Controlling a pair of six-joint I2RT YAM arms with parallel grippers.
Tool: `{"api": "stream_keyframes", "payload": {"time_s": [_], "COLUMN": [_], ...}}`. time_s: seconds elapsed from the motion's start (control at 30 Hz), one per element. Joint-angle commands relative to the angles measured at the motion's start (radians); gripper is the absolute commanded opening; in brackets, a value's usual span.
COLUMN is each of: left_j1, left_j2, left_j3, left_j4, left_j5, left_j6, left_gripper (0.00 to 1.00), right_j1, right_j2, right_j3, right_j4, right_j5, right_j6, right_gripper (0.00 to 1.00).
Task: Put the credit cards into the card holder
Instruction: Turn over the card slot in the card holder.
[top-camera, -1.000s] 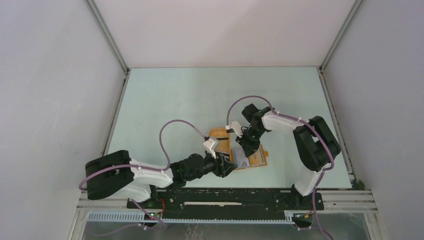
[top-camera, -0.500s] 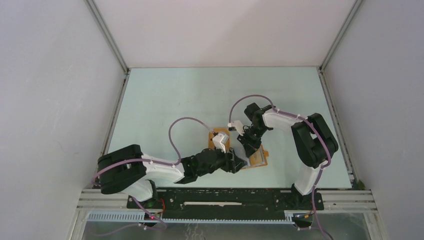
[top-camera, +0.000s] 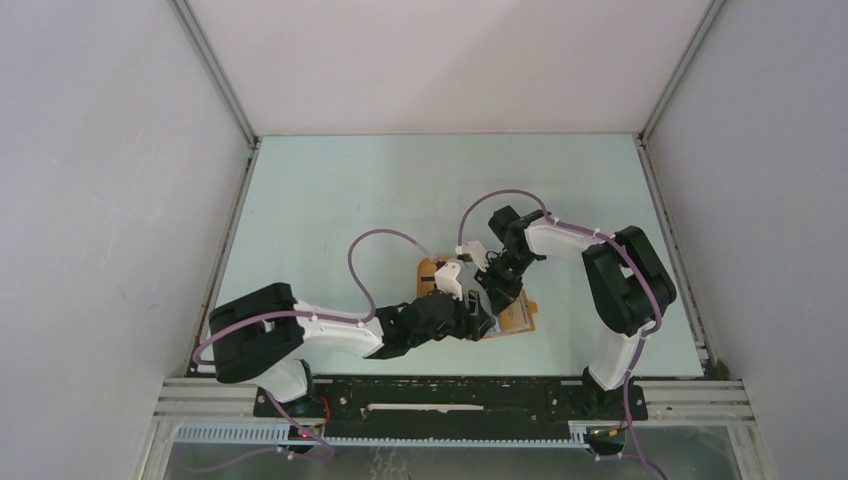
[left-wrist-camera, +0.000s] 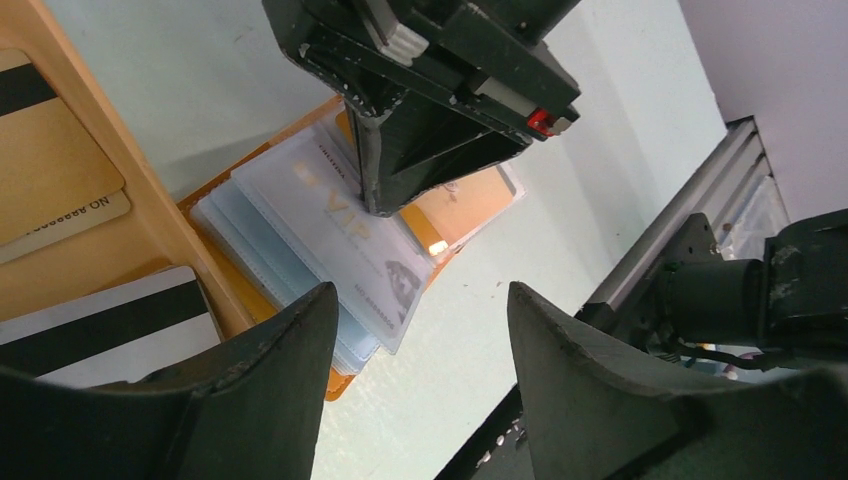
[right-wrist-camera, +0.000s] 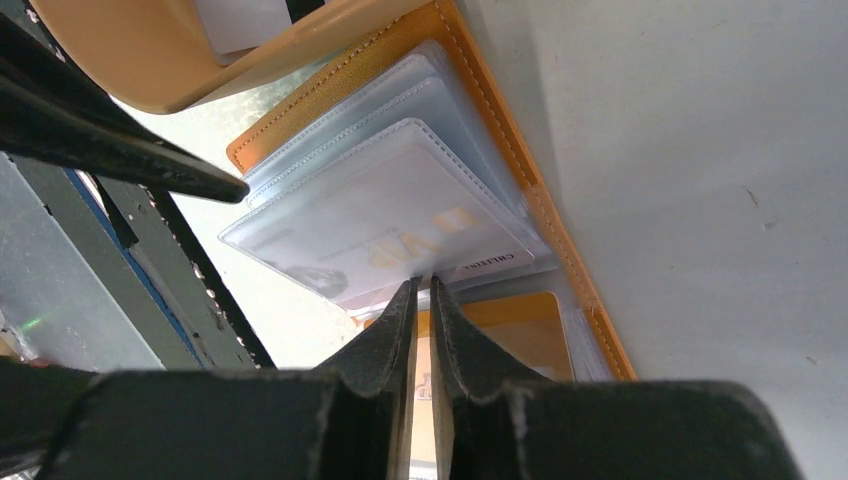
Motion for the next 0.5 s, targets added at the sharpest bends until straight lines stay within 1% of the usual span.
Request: {"api": "stream_keyframes", "payload": {"time_s": [0.0, 0.17, 0.47], "left_j1": [0.003, 0.004, 0.003], "left_j2": [0.020, 0.037, 0.073], "left_j3": [0.058, 0.086, 0.129], "left_j4": [-0.043, -0.107, -0.143], "left_j5": [-0.037, -0.067, -0.065], "left_j6": [-0.025, -0.049, -0.074], "left_gripper": [0.68, 0.69, 0.69], "right_j1": [-0.007, -0.008, -0.007], "right_j2": [0.019, 0.019, 0.018], "right_j3": [0.023, 0.024, 0.024], "right_j4": [-0.024, -0.025, -0.025], "right_j5": [0.008, 0.007, 0.007], "right_j6": [0.003, 0.003, 0.004], "right_gripper": [0.17, 0.17, 0.17]}}
